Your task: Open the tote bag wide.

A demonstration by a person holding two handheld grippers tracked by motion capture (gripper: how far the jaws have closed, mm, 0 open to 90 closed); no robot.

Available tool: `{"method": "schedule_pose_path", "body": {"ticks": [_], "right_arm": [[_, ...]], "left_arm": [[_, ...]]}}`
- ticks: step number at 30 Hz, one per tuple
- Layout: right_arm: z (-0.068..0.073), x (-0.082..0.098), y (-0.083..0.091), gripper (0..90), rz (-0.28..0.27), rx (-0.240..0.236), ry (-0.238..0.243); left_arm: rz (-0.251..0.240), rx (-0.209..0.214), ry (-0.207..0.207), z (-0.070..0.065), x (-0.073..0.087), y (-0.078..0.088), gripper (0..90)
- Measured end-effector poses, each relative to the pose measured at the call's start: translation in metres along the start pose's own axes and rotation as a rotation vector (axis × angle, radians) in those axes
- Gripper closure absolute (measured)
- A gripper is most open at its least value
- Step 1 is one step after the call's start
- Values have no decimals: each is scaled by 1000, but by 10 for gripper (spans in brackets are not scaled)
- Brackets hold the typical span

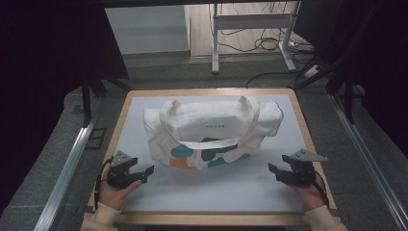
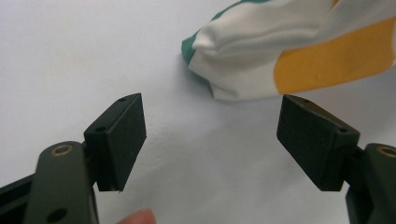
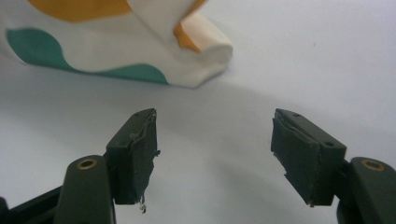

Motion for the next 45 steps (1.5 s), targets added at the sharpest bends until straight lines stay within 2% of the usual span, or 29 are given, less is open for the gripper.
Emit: {"method": "schedule_pose_path", "body": {"ticks": [7,15,28,45], "right_arm": [[4,-10,10,320,-46,-23,7],[3,-17,20,319,-73,-42,0],[4,-39,31,320,-107,-36,22],[-3,-70,42,319,-137,-36,24]], "left_arm": [[-33,16,-6,-3,-3,12,234],[-66,26,-10,-6,-9,26,231],[-111,41,-45,-16,-27,53,236],[-131,62,-68,-24,-51,61,236]]}}
Point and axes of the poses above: each handheld gripper's, and its own axes: y roughly backward along the jaws, x roughly out of its underside, z roughly to its left, the point moved 3 cm from there along -y, roughly forward along the jaws, and after that the axes turned 14 degrees about z, right-handed, at the moved point
